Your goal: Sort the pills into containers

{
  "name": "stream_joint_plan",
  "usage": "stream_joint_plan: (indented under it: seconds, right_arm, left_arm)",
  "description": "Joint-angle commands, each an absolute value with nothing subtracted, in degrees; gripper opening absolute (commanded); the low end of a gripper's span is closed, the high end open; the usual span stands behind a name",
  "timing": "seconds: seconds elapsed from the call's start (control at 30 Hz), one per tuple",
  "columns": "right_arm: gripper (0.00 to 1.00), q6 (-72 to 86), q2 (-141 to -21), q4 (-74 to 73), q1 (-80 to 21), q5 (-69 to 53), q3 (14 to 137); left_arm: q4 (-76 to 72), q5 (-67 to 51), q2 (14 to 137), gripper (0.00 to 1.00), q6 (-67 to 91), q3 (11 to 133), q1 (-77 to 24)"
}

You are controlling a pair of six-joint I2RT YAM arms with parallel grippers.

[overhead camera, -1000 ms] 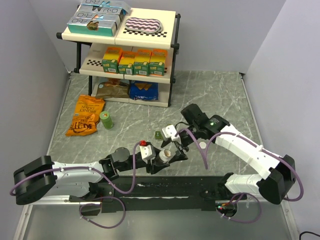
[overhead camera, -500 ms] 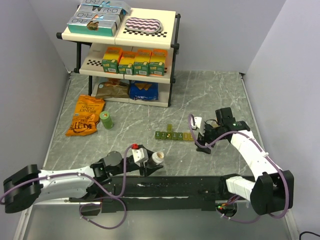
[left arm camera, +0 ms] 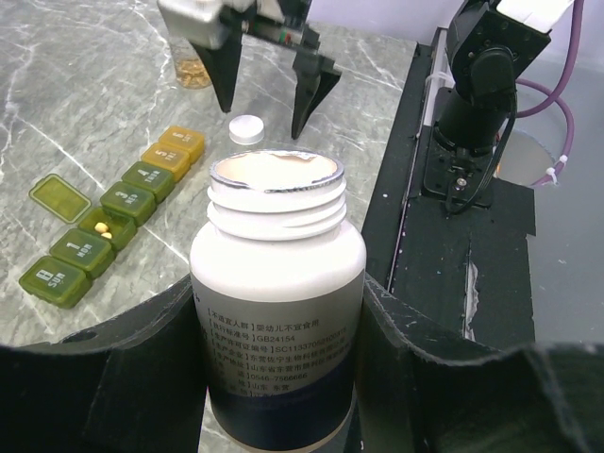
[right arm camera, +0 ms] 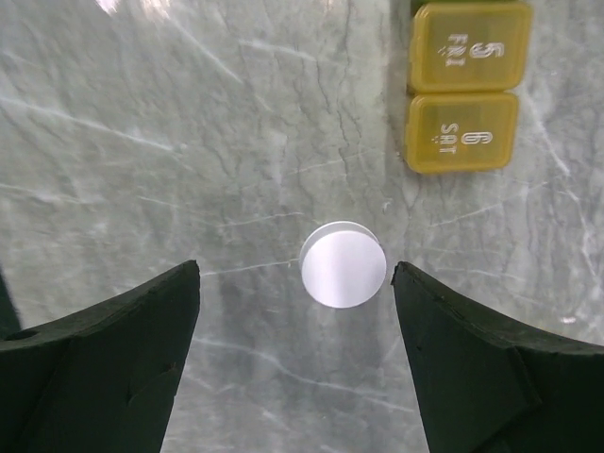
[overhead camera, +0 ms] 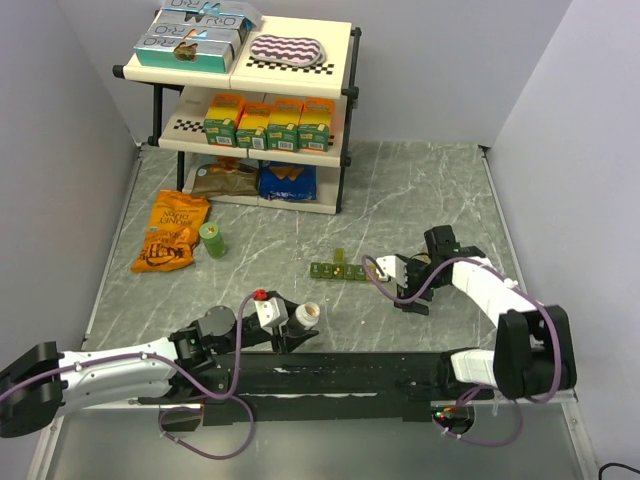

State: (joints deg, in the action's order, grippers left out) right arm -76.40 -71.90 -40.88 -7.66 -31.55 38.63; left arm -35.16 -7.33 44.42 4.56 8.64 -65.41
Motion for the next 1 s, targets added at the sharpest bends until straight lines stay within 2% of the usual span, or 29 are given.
stream_joint_plan:
  seconds: [0.0, 0.23, 0.53, 0.73, 0.83, 0.87, 0.93, 0.97]
  right_arm:
    - [0.89, -82.70, -75.67, -37.01, -6.86, -29.71, 39.90]
    - [0.87, -83.41, -79.36, -34.72, -6.59, -27.60, 39.81]
    - [0.75, -83.41, -81.91, -35.06, -6.59, -28.39, 40.52]
    - [0.60, -83.67, -81.12, -34.98, -6.50, -28.39, 39.38]
    - [0.46, -83.41, -80.95, -34.72, -6.50, -27.95, 38.85]
    - [0.35, -83.15, -80.77, -34.28, -6.50, -27.60, 38.76]
    - [0.24, -82.36, -80.42, -34.36, -6.50, -27.68, 38.85]
    - [0.22, -82.09, -79.72, -34.71, -6.50, -28.29, 39.02]
  left_arm:
    - [-35.69, -6.51, 42.98, 0.01, 4.66, 8.88, -65.65]
    - [-36.30, -6.68, 42.72, 0.01, 5.19, 8.09, -65.65]
    - [-36.91, -6.86, 43.68, 0.01, 5.54, 8.09, -65.65]
    - [-37.26, -6.86, 44.03, 0.01, 5.71, 8.09, -65.57]
    - [-37.79, -6.94, 44.47, 0.01, 5.89, 8.09, -65.57]
    - [-38.14, -6.94, 44.65, 0.01, 5.98, 8.26, -65.57]
    - [-38.41, -7.47, 45.26, 0.01, 6.06, 8.43, -65.65]
    - [-38.67, -7.56, 45.61, 0.01, 6.24, 8.44, -65.57]
